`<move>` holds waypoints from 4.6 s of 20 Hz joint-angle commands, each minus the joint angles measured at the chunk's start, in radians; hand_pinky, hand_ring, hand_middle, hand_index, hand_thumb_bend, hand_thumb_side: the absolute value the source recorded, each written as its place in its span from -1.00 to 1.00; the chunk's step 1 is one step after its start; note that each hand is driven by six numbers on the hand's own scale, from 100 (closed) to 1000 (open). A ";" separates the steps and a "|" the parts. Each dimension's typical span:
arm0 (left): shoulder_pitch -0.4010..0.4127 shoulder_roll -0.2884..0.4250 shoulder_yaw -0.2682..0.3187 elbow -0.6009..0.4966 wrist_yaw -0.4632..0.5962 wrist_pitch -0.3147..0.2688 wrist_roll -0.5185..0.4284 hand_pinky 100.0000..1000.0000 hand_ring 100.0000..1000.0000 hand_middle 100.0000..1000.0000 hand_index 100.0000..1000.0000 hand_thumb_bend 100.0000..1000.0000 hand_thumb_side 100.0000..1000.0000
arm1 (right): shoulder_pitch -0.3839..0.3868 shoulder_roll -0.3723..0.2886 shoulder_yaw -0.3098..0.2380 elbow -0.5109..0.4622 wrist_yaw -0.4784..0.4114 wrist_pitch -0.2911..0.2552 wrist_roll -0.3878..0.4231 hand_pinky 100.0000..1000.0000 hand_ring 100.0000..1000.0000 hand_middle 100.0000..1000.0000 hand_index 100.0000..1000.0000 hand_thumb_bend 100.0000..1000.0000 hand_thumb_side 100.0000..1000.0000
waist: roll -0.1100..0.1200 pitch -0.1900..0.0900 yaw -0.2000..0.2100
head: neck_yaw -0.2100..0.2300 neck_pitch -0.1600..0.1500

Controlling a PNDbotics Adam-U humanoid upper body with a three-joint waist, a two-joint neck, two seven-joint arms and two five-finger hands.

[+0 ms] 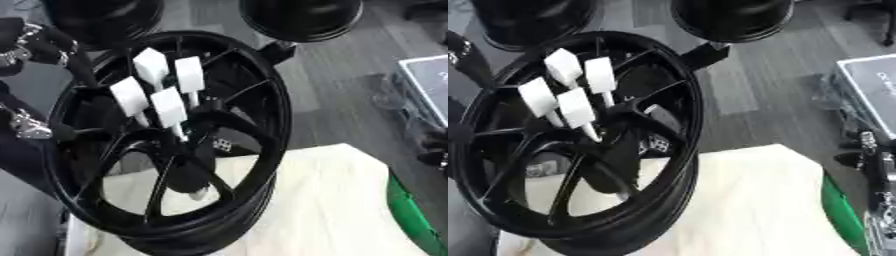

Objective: Pull the pin out of the wheel hub.

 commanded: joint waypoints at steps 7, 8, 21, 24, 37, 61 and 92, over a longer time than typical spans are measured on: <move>-0.073 0.049 -0.008 0.088 0.082 -0.236 -0.289 0.13 -0.13 0.17 0.42 -0.02 -0.98 | -0.008 -0.016 0.004 -0.010 0.002 -0.002 0.006 0.27 -0.03 0.08 0.45 -1.00 0.95 | -0.002 -0.017 -0.002 | 0.004 -0.002; -0.088 0.041 -0.010 0.097 0.086 -0.234 -0.305 0.13 -0.13 0.17 0.42 -0.02 -0.98 | -0.007 -0.016 0.004 -0.010 0.002 -0.002 0.006 0.27 -0.03 0.08 0.45 -1.00 0.95 | -0.002 -0.018 -0.002 | 0.004 -0.002; -0.240 -0.087 -0.109 0.220 -0.046 -0.279 -0.364 -0.31 -0.63 0.37 0.52 0.02 -1.00 | -0.012 -0.017 0.009 -0.012 0.002 -0.005 0.012 0.26 -0.03 0.08 0.45 -1.00 0.93 | 0.001 -0.019 -0.016 | 0.011 -0.002; -0.252 -0.110 -0.139 0.241 -0.065 -0.301 -0.364 -0.32 -0.65 0.36 0.51 0.04 -1.00 | -0.014 -0.017 0.010 -0.014 0.003 -0.005 0.013 0.26 -0.03 0.08 0.45 -1.00 0.92 | 0.002 -0.018 -0.021 | 0.011 -0.002; -0.272 -0.165 -0.212 0.304 -0.139 -0.333 -0.364 -0.39 -0.77 0.17 0.38 -0.11 -1.00 | -0.023 -0.019 0.016 -0.018 0.006 -0.007 0.020 0.26 -0.03 0.08 0.44 -1.00 0.91 | 0.008 -0.016 -0.033 | 0.019 -0.002; -0.323 -0.133 -0.078 0.284 0.081 -0.202 -0.364 -0.56 -1.00 -0.30 0.00 -0.52 -0.93 | -0.023 -0.018 0.016 -0.011 0.005 -0.005 0.019 0.26 -0.03 0.08 0.45 -1.00 0.93 | 0.007 -0.021 -0.025 | 0.019 -0.002; 0.237 -0.120 0.461 0.612 0.069 -0.042 0.021 -0.28 -0.51 0.46 0.63 0.93 -0.13 | -0.003 0.003 -0.012 -0.007 -0.008 -0.005 -0.009 0.27 -0.03 0.08 0.45 -1.00 0.94 | -0.032 -0.012 0.030 | -0.022 -0.002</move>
